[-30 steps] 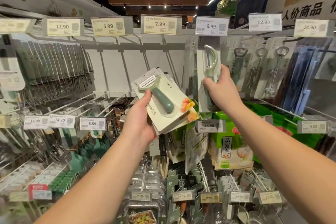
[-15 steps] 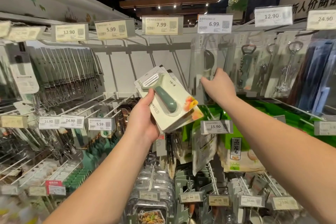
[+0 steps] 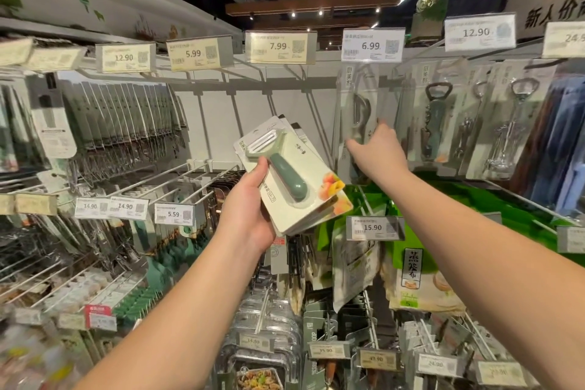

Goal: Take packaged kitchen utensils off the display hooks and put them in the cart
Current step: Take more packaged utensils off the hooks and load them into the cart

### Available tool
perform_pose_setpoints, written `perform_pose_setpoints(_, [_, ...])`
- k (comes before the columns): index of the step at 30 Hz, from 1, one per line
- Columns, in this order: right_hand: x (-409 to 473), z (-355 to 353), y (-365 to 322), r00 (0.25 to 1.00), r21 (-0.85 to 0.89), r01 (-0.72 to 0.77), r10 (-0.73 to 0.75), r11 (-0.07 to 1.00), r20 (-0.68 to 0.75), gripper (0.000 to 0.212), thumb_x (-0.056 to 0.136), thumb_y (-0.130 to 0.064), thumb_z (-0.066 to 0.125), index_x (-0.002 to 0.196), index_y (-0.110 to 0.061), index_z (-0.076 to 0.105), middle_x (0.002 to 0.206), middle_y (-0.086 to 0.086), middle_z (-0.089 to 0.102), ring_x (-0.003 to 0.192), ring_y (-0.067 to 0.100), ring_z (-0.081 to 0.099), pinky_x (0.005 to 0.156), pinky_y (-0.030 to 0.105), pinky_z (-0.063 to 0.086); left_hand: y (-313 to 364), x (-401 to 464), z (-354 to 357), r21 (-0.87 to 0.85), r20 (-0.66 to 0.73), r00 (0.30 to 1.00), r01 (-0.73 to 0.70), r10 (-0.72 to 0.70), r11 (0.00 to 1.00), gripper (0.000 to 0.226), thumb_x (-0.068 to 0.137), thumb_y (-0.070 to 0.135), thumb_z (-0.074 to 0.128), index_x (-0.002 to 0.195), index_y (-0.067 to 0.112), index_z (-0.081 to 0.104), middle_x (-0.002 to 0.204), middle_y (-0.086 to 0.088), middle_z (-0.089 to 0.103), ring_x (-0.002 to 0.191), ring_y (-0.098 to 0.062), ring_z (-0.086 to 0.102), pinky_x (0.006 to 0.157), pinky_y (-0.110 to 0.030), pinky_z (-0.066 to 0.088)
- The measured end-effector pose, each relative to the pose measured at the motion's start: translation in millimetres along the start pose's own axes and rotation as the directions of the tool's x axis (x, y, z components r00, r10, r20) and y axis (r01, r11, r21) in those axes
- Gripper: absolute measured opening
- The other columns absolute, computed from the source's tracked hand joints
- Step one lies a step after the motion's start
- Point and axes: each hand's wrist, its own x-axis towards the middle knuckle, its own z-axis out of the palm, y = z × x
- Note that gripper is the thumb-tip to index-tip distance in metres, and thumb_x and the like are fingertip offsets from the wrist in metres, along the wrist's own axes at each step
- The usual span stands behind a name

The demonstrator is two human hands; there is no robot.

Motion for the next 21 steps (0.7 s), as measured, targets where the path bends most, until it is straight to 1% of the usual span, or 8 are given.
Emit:
perform_pose_setpoints(4, [-11, -10, 3, 0.999, 0.015, 0.029, -0.028, 0.999, -0.026, 0.084, 0.094, -0.043, 0.063, 0.157, -0.011, 0.018, 0.156, 0.015, 0.027, 0.140, 0.033, 0.039, 0.110, 0.046, 0.039, -3, 2, -1, -0.005, -0.010, 1.000, -0.024, 0.024, 1.000, 0.033, 0.103, 0.032, 0.053, 0.129, 0.014, 0.062, 0.113, -0.011, 0.075, 0.104, -0.035, 0.072, 0.096, -0.061, 0.051])
perform_pose_setpoints(6, [-22, -17, -3, 0.993, 0.078, 0.113, -0.109, 0.991, -0.046, 0.077, 0.095, -0.041, 0.060, 0.156, -0.014, 0.022, 0.152, 0.012, 0.033, 0.138, 0.029, 0.040, 0.111, 0.045, 0.040, -5, 1, -1, -0.016, -0.020, 0.999, -0.038, 0.037, 0.999, 0.032, 0.103, 0.031, 0.053, 0.129, 0.015, 0.062, 0.114, -0.011, 0.075, 0.104, -0.033, 0.072, 0.095, -0.059, 0.052])
perform_pose_setpoints(7, [-29, -21, -9, 0.988, 0.130, 0.153, -0.151, 0.980, -0.020, 0.071, 0.096, -0.042, 0.059, 0.154, -0.017, 0.027, 0.145, 0.008, 0.043, 0.130, 0.024, 0.048, 0.104, 0.041, 0.044, -6, 1, -1, -0.016, -0.030, 0.998, -0.055, 0.055, 0.998, 0.032, 0.103, 0.030, 0.053, 0.129, 0.016, 0.062, 0.113, -0.010, 0.075, 0.104, -0.032, 0.072, 0.095, -0.059, 0.053])
perform_pose_setpoints(9, [-44, -25, -26, 0.969, 0.233, 0.150, -0.189, 0.961, 0.159, 0.063, 0.092, -0.055, 0.055, 0.146, -0.023, 0.041, 0.127, -0.003, 0.056, 0.108, 0.013, 0.058, 0.090, 0.032, 0.049, -8, 0, 0, -0.015, -0.057, 0.994, -0.099, 0.098, 0.995, 0.029, 0.103, 0.028, 0.054, 0.127, 0.015, 0.061, 0.113, -0.011, 0.075, 0.103, -0.031, 0.072, 0.093, -0.057, 0.054])
perform_pose_setpoints(12, [-66, -25, -52, 0.847, 0.248, 0.069, -0.188, 0.966, 0.496, 0.083, 0.075, -0.079, 0.056, 0.141, -0.029, 0.048, 0.127, -0.007, 0.063, 0.103, 0.011, 0.065, 0.090, 0.037, 0.054, -11, 2, 0, -0.005, -0.085, 0.984, -0.156, 0.155, 0.988, 0.023, 0.103, 0.024, 0.053, 0.122, 0.014, 0.060, 0.109, -0.013, 0.076, 0.096, -0.030, 0.074, 0.082, -0.051, 0.060])
perform_pose_setpoints(14, [-75, -20, -62, 0.776, 0.186, 0.111, -0.202, 0.976, 0.598, 0.079, 0.079, -0.071, 0.064, 0.143, -0.029, 0.044, 0.115, -0.007, 0.067, 0.090, 0.011, 0.069, 0.077, 0.032, 0.056, -12, 2, -3, -0.011, -0.089, 0.978, -0.192, 0.190, 0.981, 0.025, 0.104, 0.022, 0.052, 0.125, 0.011, 0.059, 0.111, -0.017, 0.074, 0.097, -0.035, 0.073, 0.080, -0.053, 0.061])
perform_pose_setpoints(16, [-80, -10, -68, 0.745, 0.148, 0.166, -0.222, 0.975, 0.628, 0.075, 0.079, -0.061, 0.071, 0.141, -0.029, 0.043, 0.104, -0.008, 0.069, 0.081, 0.011, 0.069, 0.066, 0.029, 0.053, -11, 0, -10, -0.012, -0.086, 0.974, -0.211, 0.209, 0.977, 0.027, 0.104, 0.021, 0.051, 0.128, 0.011, 0.059, 0.114, -0.020, 0.073, 0.103, -0.039, 0.071, 0.087, -0.060, 0.056])
perform_pose_setpoints(21, [-87, 23, -79, 0.737, 0.188, 0.135, -0.225, 0.973, 0.637, 0.075, 0.078, -0.049, 0.078, 0.140, -0.031, 0.042, 0.109, -0.005, 0.069, 0.087, 0.016, 0.070, 0.071, 0.033, 0.056, 2, -4, -31, 0.034, -0.125, 0.964, -0.234, 0.237, 0.972, 0.022, 0.104, 0.022, 0.052, 0.121, 0.015, 0.063, 0.110, -0.016, 0.075, 0.100, -0.036, 0.073, 0.092, -0.062, 0.053])
